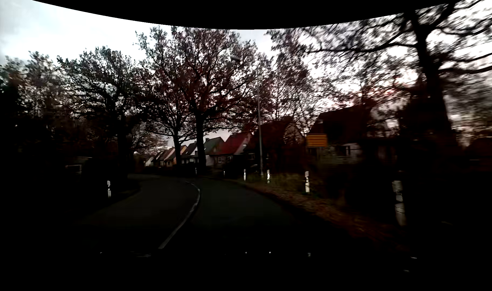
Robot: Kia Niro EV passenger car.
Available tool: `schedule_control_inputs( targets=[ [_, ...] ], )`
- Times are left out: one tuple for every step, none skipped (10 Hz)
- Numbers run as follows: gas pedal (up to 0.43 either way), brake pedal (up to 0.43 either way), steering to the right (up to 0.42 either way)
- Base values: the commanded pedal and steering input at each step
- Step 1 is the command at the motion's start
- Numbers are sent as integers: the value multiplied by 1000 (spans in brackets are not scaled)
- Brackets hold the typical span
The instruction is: Follow the waypoints while adhering to traffic rules and regulations
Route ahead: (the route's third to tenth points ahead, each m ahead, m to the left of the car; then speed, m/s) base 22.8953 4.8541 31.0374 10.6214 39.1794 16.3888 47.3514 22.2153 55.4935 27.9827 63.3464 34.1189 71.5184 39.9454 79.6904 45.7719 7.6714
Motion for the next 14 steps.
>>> schedule_control_inputs(
  targets=[
    [47, 0, -82],
    [47, 0, -82],
    [39, 0, -82],
    [39, 0, -82],
    [28, 0, -82],
    [28, 0, -82],
    [28, 0, -82],
    [39, 0, -83],
    [39, 0, -85],
    [39, 0, -87],
    [39, 0, -87],
    [47, 0, -88],
    [47, 0, -90],
    [59, 0, -92]
  ],
)
